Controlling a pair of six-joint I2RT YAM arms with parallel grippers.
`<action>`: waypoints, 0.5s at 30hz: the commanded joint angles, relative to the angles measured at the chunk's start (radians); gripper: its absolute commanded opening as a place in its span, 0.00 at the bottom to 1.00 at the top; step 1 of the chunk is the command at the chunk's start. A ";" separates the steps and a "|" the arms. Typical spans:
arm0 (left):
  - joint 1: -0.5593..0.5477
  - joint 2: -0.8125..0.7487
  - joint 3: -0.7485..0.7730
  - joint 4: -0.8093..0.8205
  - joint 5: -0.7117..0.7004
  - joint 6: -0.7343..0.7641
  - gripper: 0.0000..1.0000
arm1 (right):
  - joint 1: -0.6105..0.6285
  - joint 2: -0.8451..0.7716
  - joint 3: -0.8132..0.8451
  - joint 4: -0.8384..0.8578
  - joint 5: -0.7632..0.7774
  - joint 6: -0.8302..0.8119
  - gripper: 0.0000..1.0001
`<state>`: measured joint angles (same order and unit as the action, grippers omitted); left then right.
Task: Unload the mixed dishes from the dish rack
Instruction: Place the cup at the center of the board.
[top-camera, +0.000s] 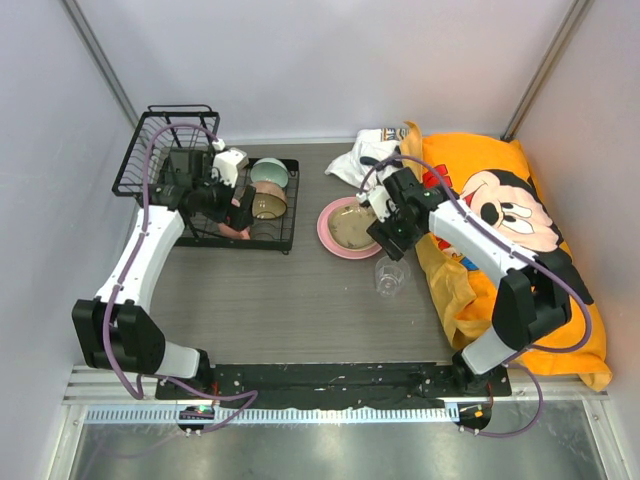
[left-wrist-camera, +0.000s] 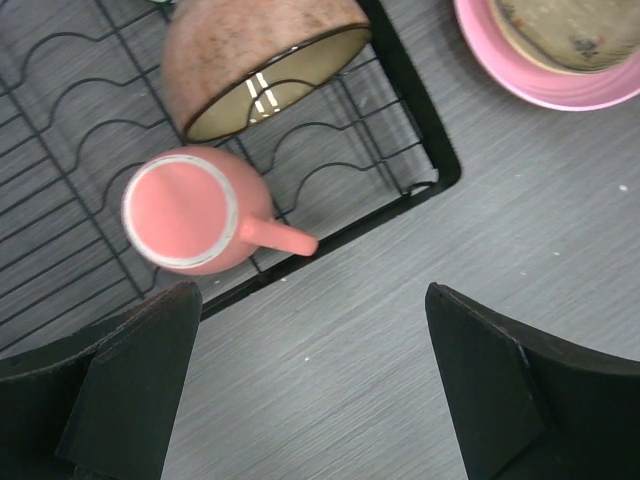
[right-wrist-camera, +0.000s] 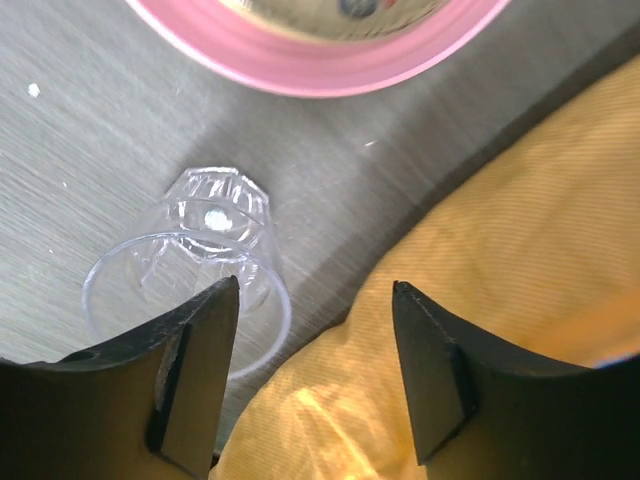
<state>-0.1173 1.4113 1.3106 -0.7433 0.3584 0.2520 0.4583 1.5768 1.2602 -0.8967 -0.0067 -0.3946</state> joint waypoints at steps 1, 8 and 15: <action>0.004 0.015 0.050 -0.014 -0.111 0.041 1.00 | 0.008 -0.081 0.088 -0.002 0.034 0.014 0.69; -0.027 0.054 0.004 0.001 -0.234 -0.046 1.00 | 0.008 -0.124 0.126 -0.005 0.034 0.022 0.70; -0.076 0.035 -0.108 0.119 -0.305 -0.187 1.00 | 0.008 -0.139 0.134 -0.005 0.022 0.028 0.70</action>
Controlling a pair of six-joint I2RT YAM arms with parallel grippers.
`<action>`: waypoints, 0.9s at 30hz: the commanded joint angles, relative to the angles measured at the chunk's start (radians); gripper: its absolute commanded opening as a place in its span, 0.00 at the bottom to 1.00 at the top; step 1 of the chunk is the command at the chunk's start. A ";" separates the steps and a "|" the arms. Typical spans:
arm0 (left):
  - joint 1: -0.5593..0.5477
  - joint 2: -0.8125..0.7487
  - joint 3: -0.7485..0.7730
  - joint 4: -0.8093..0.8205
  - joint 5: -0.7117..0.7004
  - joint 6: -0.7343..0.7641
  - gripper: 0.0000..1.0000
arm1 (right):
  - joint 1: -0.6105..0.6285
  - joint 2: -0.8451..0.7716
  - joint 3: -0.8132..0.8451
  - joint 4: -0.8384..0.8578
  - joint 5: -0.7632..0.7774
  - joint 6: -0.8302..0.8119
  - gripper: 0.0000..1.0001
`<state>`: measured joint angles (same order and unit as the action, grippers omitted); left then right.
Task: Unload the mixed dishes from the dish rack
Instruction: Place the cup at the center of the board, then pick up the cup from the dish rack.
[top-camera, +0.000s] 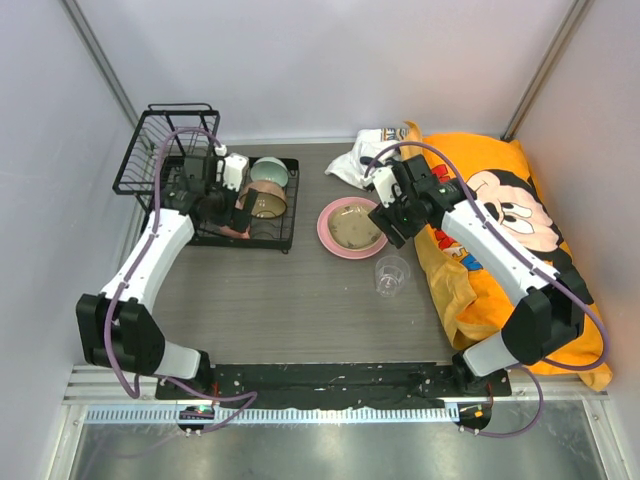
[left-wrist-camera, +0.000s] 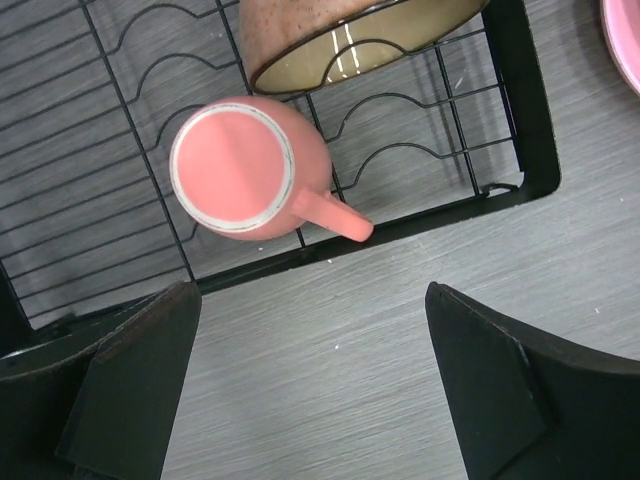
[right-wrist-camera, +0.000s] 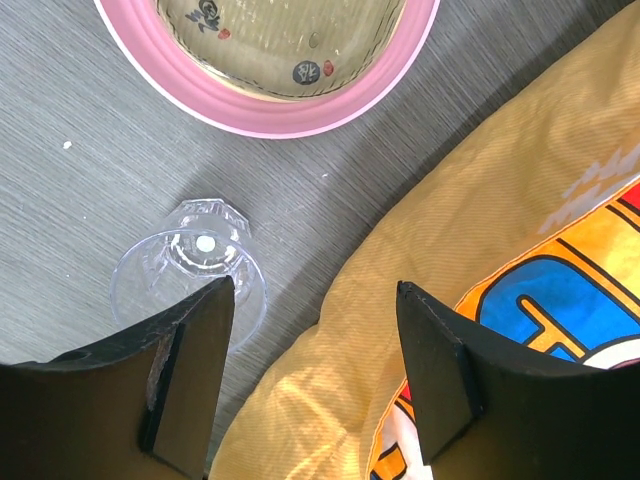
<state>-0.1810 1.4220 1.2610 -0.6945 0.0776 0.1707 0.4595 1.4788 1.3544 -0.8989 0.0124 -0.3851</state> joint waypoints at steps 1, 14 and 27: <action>-0.012 0.032 -0.060 0.072 -0.021 -0.115 1.00 | 0.007 -0.041 0.040 -0.003 0.003 0.018 0.70; -0.037 0.098 -0.124 0.214 -0.127 -0.195 0.99 | 0.008 -0.063 -0.015 0.018 0.001 0.017 0.70; -0.045 0.120 -0.159 0.292 -0.206 -0.252 1.00 | 0.008 -0.068 -0.064 0.041 -0.037 0.011 0.70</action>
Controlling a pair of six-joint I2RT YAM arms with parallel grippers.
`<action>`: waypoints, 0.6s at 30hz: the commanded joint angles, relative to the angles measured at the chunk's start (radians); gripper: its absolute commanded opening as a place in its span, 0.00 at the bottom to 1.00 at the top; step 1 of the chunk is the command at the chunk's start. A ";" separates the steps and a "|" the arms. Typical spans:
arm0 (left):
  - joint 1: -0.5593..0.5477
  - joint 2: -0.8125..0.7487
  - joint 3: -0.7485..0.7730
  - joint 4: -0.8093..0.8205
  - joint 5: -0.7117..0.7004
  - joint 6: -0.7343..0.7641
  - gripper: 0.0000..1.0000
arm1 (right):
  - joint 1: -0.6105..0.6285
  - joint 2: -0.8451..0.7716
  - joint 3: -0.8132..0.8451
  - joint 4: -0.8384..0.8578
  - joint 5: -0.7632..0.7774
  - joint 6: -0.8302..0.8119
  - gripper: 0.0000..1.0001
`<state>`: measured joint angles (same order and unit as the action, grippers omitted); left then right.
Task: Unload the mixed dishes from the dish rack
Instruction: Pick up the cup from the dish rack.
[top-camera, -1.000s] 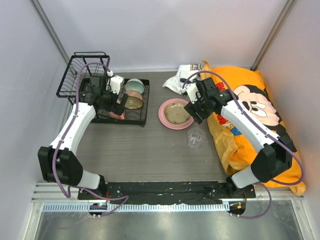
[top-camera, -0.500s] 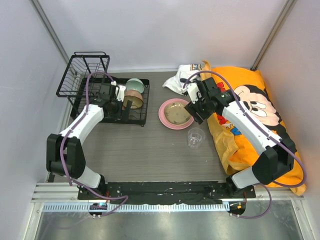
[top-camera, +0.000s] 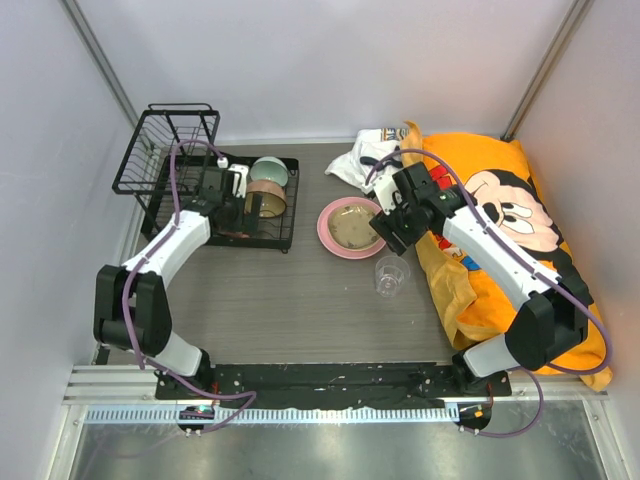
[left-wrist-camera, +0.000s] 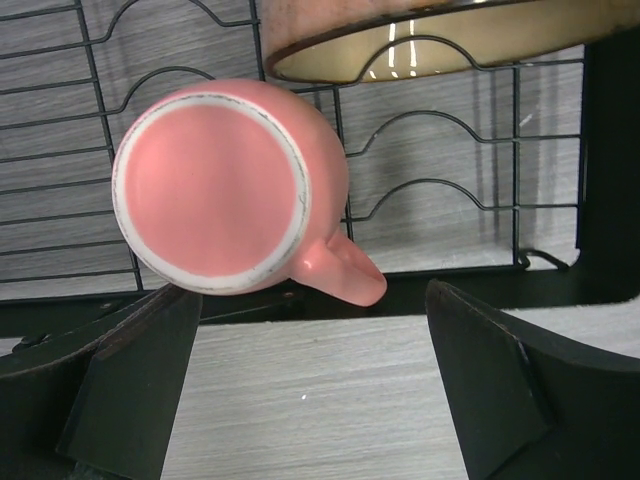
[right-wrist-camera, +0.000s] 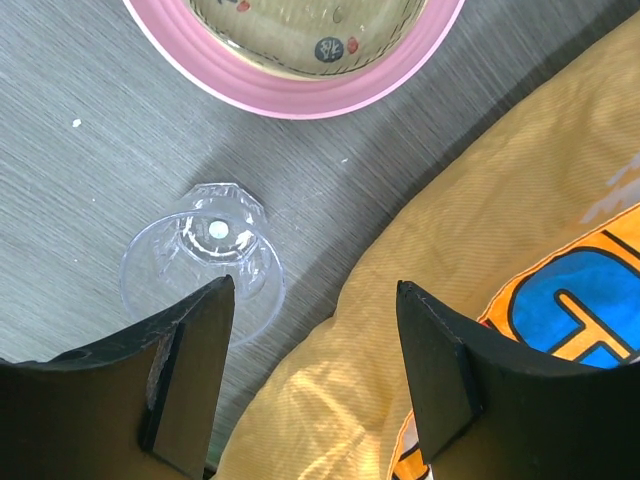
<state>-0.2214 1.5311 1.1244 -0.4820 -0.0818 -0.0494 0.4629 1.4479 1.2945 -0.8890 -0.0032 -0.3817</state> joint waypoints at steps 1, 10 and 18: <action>-0.006 0.009 -0.029 0.088 -0.052 -0.038 1.00 | 0.005 -0.037 -0.007 0.033 -0.021 0.006 0.70; -0.006 -0.028 -0.094 0.190 -0.078 -0.061 0.93 | 0.005 -0.037 -0.041 0.054 -0.040 0.003 0.70; -0.006 0.006 -0.084 0.200 -0.075 -0.069 0.87 | 0.005 -0.030 -0.066 0.064 -0.050 0.001 0.70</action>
<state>-0.2226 1.5345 1.0306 -0.3489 -0.1406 -0.1017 0.4629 1.4479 1.2369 -0.8589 -0.0368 -0.3824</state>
